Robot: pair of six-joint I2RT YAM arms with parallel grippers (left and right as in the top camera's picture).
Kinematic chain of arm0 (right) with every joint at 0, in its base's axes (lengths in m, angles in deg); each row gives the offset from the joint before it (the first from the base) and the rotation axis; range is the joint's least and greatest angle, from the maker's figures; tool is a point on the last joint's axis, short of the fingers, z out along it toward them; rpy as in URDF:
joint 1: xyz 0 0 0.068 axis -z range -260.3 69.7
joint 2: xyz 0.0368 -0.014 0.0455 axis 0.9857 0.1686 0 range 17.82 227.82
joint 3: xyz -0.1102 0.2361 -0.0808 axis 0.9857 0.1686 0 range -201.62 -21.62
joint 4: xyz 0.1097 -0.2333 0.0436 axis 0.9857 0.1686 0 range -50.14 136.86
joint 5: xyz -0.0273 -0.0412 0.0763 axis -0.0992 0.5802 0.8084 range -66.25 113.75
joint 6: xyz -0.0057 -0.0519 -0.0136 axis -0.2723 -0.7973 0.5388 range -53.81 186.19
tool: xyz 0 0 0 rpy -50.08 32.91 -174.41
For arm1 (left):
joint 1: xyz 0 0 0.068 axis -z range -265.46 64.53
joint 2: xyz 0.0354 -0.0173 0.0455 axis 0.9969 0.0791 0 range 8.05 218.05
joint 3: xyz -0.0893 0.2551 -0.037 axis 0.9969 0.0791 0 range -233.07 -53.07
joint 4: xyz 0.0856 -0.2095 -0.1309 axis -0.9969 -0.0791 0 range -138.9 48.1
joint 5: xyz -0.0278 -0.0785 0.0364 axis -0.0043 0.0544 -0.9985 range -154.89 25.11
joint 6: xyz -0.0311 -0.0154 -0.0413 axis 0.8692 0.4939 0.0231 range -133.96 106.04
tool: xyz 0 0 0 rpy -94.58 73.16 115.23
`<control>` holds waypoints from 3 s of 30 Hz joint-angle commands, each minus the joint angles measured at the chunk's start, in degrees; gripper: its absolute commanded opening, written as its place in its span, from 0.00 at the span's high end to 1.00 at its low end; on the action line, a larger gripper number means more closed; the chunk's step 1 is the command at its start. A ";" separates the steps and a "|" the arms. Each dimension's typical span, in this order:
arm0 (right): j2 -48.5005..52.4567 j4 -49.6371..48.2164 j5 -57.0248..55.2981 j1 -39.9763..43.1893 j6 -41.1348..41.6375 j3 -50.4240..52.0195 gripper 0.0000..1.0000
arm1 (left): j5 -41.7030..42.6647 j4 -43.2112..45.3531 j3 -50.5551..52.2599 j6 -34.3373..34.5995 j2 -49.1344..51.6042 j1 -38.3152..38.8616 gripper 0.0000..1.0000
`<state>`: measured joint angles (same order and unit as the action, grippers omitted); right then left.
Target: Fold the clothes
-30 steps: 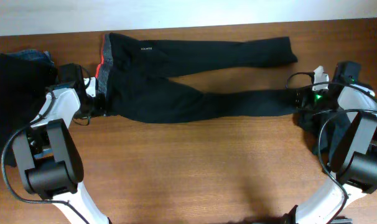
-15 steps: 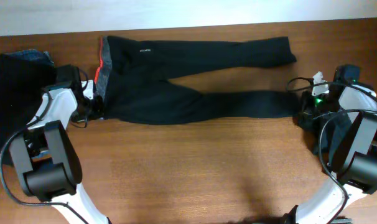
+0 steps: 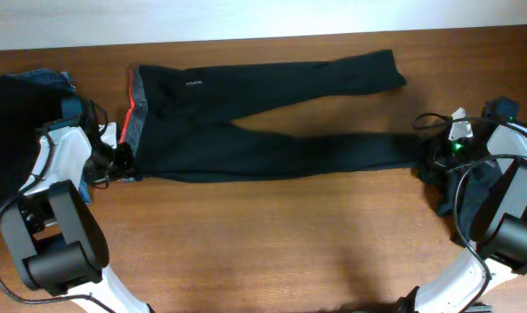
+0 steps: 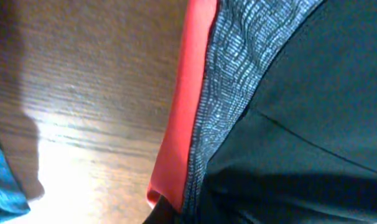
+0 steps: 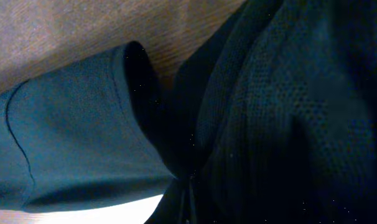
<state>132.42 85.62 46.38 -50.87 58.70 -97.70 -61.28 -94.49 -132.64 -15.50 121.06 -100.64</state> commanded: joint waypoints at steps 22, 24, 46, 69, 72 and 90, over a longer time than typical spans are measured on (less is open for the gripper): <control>0.09 12.22 -1.14 0.42 9.55 -14.84 0.47 | -0.83 -4.81 -0.98 2.45 -1.62 -0.48 0.01; 0.09 15.26 -0.02 -0.33 9.22 -20.72 0.40 | 0.46 -4.96 -3.67 2.43 -1.62 -0.48 0.01; 0.26 9.27 -4.26 -23.15 5.44 -12.26 0.86 | 4.26 8.83 -7.82 0.24 5.18 16.33 0.01; 4.76 -4.39 -5.57 -22.56 6.47 -1.09 0.96 | 3.39 9.86 -7.67 0.20 13.31 16.41 0.01; 4.76 -4.70 -6.05 -20.76 6.49 -1.09 0.96 | 1.73 9.90 -7.67 0.20 13.31 16.41 0.01; 4.70 -2.16 -0.09 -6.64 8.13 -6.62 0.96 | 1.05 9.51 -7.69 0.22 13.29 16.41 0.01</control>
<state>136.16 81.62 44.40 -57.60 66.62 -100.45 -59.44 -84.92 -140.94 -14.37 130.85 -83.92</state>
